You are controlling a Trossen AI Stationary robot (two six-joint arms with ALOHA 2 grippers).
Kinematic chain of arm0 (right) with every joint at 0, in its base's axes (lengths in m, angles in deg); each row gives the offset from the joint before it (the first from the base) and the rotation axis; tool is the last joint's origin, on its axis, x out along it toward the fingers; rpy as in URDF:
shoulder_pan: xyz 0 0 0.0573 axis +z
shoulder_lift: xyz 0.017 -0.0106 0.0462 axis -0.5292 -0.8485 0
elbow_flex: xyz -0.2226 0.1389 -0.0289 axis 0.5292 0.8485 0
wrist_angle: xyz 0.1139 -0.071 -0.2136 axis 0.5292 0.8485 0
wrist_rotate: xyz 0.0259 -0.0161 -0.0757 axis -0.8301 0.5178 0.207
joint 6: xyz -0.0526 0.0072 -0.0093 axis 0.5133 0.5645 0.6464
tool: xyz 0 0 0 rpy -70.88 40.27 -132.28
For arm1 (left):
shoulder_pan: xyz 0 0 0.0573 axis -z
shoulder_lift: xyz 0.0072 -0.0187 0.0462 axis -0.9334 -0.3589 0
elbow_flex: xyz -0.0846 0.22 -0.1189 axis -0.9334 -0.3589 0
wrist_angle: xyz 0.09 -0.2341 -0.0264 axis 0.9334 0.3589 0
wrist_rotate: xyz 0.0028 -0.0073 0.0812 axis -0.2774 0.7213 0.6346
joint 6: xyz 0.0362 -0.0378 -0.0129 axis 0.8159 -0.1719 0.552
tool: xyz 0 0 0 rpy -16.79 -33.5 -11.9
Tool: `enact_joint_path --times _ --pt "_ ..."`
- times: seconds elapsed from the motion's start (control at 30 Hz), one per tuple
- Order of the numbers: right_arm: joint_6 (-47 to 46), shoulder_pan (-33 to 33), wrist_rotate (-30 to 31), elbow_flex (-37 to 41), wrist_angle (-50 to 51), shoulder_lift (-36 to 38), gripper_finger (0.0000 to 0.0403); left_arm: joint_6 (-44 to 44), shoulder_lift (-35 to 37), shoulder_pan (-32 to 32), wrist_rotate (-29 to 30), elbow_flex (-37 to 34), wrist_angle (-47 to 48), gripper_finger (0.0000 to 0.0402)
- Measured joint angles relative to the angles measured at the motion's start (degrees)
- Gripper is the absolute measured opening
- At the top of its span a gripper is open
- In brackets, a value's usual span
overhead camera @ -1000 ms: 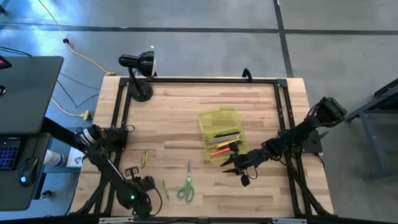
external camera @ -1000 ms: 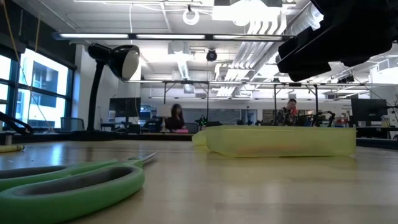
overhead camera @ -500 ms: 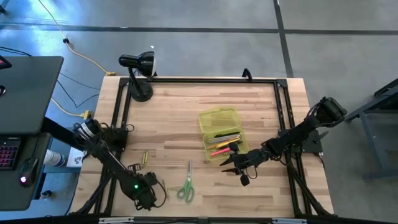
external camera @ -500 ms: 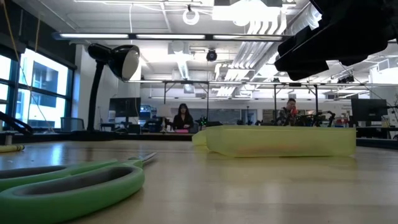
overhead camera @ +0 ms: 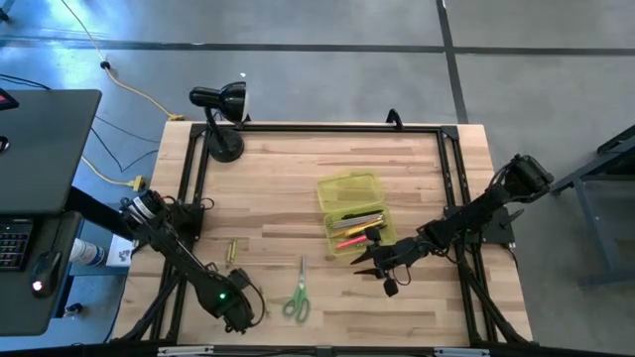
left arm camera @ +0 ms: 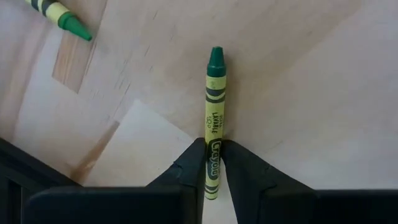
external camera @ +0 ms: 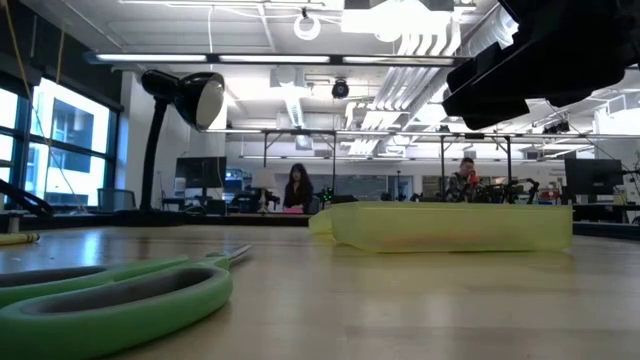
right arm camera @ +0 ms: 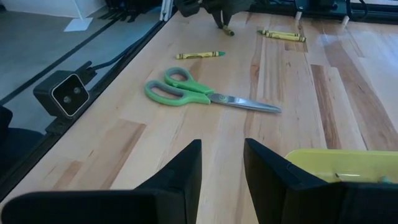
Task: Pick & place school supplies into a supply box
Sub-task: Put the green crayon into the yellow supply box, then put the green scissors into the yellow supply box
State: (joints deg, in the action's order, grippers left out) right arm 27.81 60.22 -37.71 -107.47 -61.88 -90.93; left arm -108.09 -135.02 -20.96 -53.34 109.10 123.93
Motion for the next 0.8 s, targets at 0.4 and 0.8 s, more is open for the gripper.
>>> enact_joint_path --times 0.4,0.8 --pt "0.0 0.0 -0.2 0.0 0.0 0.0 0.0099 -3.3 -0.8 -0.1 21.0 8.4 -1.2 0.0031" --pt "-0.7 1.5 0.5 0.0 -0.2 0.0 0.0099 2.1 -0.5 -11.7 47.9 15.2 -3.5 0.0018"
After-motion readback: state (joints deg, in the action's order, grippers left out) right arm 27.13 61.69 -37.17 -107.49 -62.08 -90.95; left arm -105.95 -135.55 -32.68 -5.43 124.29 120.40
